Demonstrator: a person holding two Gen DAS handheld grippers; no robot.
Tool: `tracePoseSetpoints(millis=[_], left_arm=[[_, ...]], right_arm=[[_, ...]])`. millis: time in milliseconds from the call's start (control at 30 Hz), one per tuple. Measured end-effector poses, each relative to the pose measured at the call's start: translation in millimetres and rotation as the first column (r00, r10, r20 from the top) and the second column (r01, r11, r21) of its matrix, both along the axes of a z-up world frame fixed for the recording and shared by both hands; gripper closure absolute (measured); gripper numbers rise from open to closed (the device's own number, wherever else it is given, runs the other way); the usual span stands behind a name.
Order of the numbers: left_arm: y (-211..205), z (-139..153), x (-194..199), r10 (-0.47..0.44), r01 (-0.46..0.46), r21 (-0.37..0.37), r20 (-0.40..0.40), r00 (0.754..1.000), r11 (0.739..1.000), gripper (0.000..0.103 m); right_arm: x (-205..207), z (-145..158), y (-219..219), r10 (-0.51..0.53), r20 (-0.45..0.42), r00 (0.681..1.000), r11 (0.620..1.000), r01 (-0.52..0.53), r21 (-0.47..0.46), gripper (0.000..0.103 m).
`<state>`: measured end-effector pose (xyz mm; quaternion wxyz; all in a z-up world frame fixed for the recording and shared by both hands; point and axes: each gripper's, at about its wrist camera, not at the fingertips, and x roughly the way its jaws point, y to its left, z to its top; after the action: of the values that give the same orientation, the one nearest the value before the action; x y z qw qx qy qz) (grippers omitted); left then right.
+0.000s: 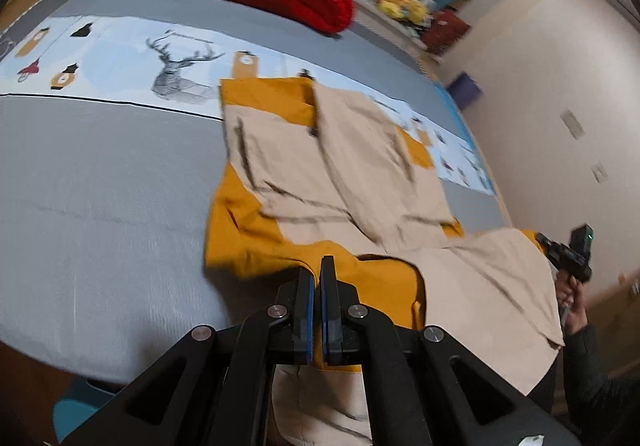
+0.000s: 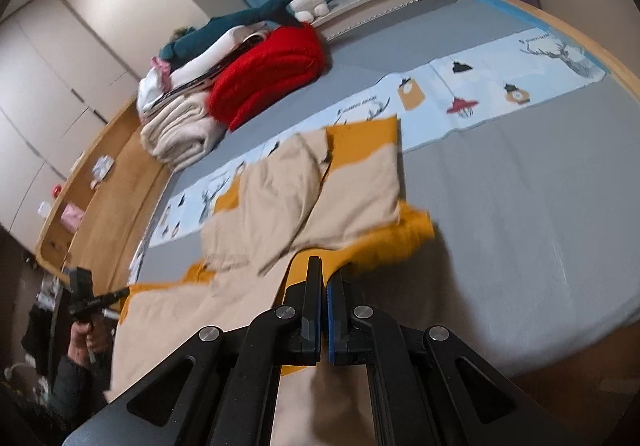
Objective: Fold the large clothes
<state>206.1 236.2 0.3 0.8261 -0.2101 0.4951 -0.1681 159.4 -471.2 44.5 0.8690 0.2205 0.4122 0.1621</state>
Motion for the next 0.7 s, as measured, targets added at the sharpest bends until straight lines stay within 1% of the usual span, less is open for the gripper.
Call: tracePoseSetpoints(millis=[33, 133, 167, 200, 267, 333, 400, 433, 467, 533, 667, 700], left_arm=[[2, -5, 18, 0.026, -0.026, 0.003, -0.014, 1.0, 1.0, 0.102], [12, -24, 68, 0.105, -0.105, -0.003, -0.052, 0.993, 0.994, 0.102], [17, -35, 87, 0.14, -0.143, -0.024, -0.079, 0.987, 0.989, 0.102], [19, -44, 99, 0.162, -0.165, -0.026, -0.096, 0.982, 0.986, 0.102], [17, -63, 125, 0.195, -0.195, 0.013, -0.118, 0.974, 0.981, 0.102], [13, -79, 140, 0.212, -0.208, 0.042, -0.132, 0.968, 0.977, 0.102], [12, -93, 150, 0.221, -0.213, 0.07, -0.156, 0.963, 0.975, 0.102], [13, -97, 155, 0.225, -0.216, 0.071, -0.167, 0.96, 0.974, 0.102], [14, -98, 161, 0.224, -0.216, 0.065, -0.168, 0.96, 0.974, 0.102], [16, -100, 168, 0.223, -0.218, 0.051, -0.169, 0.96, 0.975, 0.101], [23, -113, 180, 0.229, -0.237, -0.008, -0.236, 0.944, 0.971, 0.101], [23, -114, 181, 0.218, -0.231, -0.023, -0.25, 0.943, 0.973, 0.097]], right_arm=[[13, -2, 0, -0.011, -0.004, 1.0, 1.0, 0.011, 0.001, 0.101], [72, -14, -3, -0.067, -0.026, 0.997, 0.998, 0.066, -0.02, 0.101], [94, -20, -5, -0.086, -0.036, 0.996, 0.996, 0.085, -0.013, 0.101], [115, -28, -6, -0.1, -0.048, 0.994, 0.995, 0.101, 0.002, 0.101], [158, -45, -3, -0.137, -0.071, 0.988, 0.991, 0.137, -0.012, 0.101], [191, -65, 4, -0.16, -0.087, 0.983, 0.987, 0.157, -0.041, 0.101], [215, -89, 8, -0.182, -0.11, 0.977, 0.983, 0.177, -0.048, 0.101], [225, -100, 8, -0.193, -0.124, 0.973, 0.981, 0.187, -0.057, 0.101], [233, -109, 7, -0.209, -0.147, 0.967, 0.978, 0.201, -0.062, 0.101], [254, -125, 1, -0.233, -0.191, 0.954, 0.972, 0.231, -0.031, 0.101], [278, -138, 3, -0.21, -0.219, 0.953, 0.978, 0.208, -0.033, 0.101], [280, -140, 3, -0.205, -0.229, 0.952, 0.979, 0.203, -0.03, 0.099]])
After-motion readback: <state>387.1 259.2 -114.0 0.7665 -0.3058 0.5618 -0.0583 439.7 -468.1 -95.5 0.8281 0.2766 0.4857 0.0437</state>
